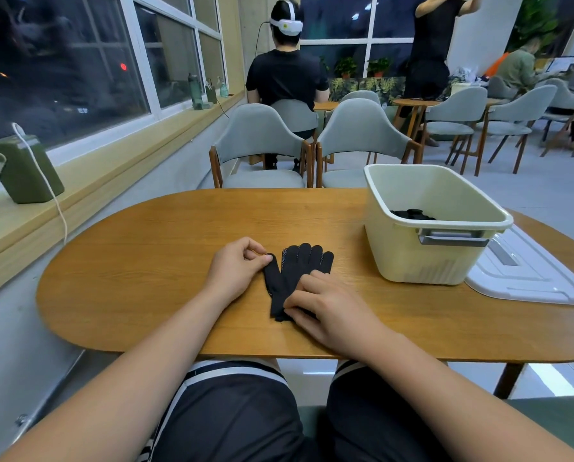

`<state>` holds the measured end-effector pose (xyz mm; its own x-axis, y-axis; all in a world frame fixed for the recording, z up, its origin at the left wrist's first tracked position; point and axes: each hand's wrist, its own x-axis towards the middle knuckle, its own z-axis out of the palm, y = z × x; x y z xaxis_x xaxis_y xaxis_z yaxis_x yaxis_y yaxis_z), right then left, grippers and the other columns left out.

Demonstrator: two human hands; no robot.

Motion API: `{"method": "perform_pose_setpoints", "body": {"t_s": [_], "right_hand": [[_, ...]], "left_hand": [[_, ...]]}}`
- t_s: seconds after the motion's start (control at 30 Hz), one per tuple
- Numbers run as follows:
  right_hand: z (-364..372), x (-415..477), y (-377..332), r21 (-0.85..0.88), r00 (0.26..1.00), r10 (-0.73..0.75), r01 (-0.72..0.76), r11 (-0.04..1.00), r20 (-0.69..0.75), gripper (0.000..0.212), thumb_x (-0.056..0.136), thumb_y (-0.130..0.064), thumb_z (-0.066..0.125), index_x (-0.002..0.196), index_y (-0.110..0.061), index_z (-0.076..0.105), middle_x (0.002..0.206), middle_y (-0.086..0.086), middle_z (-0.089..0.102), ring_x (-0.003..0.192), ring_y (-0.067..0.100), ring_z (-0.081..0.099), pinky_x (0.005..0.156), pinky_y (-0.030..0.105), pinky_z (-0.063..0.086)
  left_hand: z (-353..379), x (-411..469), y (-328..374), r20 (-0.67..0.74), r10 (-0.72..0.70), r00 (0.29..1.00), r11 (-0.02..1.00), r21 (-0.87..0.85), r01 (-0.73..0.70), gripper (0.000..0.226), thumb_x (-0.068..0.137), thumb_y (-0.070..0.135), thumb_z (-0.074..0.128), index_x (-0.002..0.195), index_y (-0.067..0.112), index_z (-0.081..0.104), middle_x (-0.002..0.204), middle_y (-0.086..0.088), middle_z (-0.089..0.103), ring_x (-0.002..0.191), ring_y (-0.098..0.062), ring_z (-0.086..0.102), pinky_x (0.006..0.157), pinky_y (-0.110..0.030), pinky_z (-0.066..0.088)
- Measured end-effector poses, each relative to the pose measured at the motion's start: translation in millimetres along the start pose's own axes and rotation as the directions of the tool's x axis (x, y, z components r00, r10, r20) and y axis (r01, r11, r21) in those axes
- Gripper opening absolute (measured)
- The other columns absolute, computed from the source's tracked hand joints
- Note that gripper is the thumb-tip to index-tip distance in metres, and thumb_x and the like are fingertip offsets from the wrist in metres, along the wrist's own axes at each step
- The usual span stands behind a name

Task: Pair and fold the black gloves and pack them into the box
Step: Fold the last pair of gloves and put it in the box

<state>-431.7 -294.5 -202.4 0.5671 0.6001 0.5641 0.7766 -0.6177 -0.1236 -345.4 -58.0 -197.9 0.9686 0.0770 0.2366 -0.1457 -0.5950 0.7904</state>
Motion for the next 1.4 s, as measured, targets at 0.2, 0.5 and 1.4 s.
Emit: {"method": "perform_pose_setpoints", "body": {"t_s": [0.2,0.5,1.4], "right_hand": [[-4,-2,-3,0.029,0.998,0.032,-0.034,0.999,0.053,0.016,0.104,-0.036,0.061,0.105,-0.026,0.073,0.097,-0.006,0.056,0.09,0.017,0.052,0.074,0.039,0.048],[-8,-4,-4,0.066,0.993,0.082,-0.088,0.994,0.08,0.015,0.099,-0.04,0.067,0.103,-0.026,0.072,0.098,-0.008,0.054,0.093,0.015,0.052,0.075,0.03,0.043],[-13,-3,-8,0.084,0.984,0.15,-0.158,0.984,0.097,0.011,0.094,-0.035,0.066,0.099,-0.026,0.072,0.095,-0.009,0.054,0.091,0.011,0.051,0.072,0.02,0.025]], "left_hand": [[2,1,-2,0.022,0.008,1.0,0.999,0.045,-0.009,0.02,0.086,0.034,0.09,0.093,0.032,0.071,0.075,0.009,0.074,0.074,-0.006,0.069,0.076,-0.034,0.058],[-7,-17,6,0.03,0.208,0.978,0.976,0.054,-0.21,0.01,0.094,0.03,0.079,0.09,0.036,0.072,0.094,0.011,0.066,0.079,-0.01,0.059,0.075,-0.028,0.052],[23,60,42,0.235,0.131,0.963,0.869,0.441,-0.225,0.013,0.094,0.031,0.08,0.083,0.03,0.073,0.114,0.008,0.06,0.118,-0.02,0.054,0.105,-0.049,0.049]]}}
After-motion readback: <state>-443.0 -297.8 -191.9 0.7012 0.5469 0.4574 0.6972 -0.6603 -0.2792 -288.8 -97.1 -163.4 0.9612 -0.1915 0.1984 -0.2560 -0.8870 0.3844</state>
